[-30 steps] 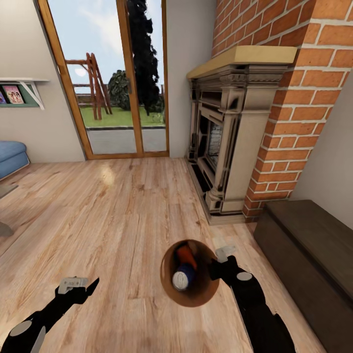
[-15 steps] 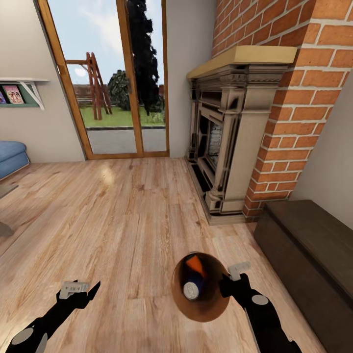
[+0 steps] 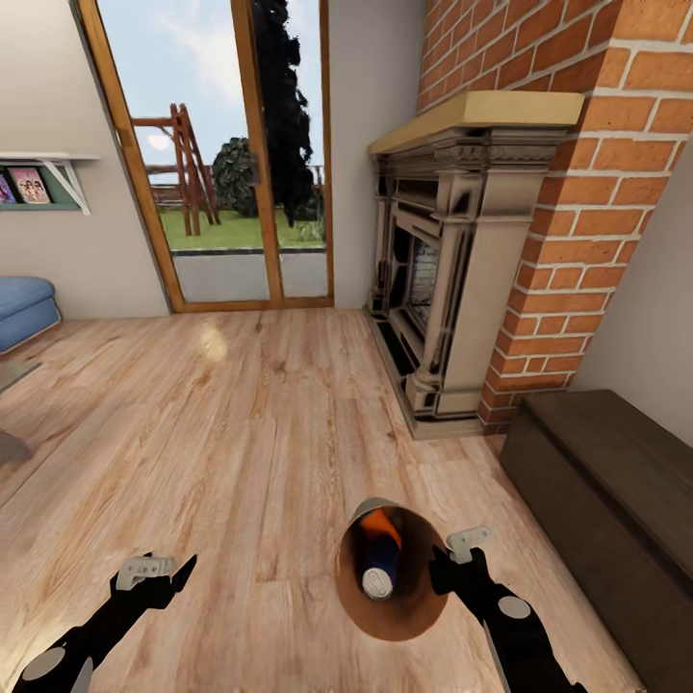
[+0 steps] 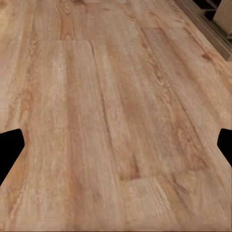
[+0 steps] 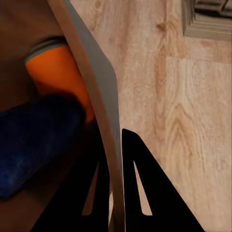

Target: Put the three can of soda from the living room inside the tash can in the kitchen.

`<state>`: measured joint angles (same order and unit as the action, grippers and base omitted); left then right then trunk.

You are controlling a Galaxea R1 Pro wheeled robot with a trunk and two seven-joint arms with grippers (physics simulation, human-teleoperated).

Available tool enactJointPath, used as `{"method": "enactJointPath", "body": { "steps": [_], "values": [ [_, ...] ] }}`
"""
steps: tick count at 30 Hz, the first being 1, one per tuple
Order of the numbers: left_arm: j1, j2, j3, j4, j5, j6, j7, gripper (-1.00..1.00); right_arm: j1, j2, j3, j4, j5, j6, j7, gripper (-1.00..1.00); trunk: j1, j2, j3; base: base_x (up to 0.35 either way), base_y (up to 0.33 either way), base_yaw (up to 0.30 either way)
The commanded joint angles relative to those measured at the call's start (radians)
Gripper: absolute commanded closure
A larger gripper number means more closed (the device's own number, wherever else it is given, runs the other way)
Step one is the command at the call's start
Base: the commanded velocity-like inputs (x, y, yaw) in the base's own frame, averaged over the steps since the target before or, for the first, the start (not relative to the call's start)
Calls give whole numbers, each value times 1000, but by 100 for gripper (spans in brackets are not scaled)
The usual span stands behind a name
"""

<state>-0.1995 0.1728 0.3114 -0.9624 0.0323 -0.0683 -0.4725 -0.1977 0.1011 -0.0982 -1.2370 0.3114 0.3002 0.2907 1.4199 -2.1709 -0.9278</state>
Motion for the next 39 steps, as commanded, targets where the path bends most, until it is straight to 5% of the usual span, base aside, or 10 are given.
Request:
{"method": "enactJointPath", "body": {
  "steps": [1,35,39],
  "values": [
    [0,0,0,0,0,-1,0,-100,0,0,0,2,-12,-3,7,100,0,0,0,-196,183,0],
    [-2,4,7,55,7,-14,1,-100,0,1,1,42,-13,-19,5,100,0,0,0,-199,207,0],
    [-3,2,6,63,0,124,32,-100,-1,2,2,33,-11,-19,5,100,0,0,0,-8,51,0]
  ]
}}
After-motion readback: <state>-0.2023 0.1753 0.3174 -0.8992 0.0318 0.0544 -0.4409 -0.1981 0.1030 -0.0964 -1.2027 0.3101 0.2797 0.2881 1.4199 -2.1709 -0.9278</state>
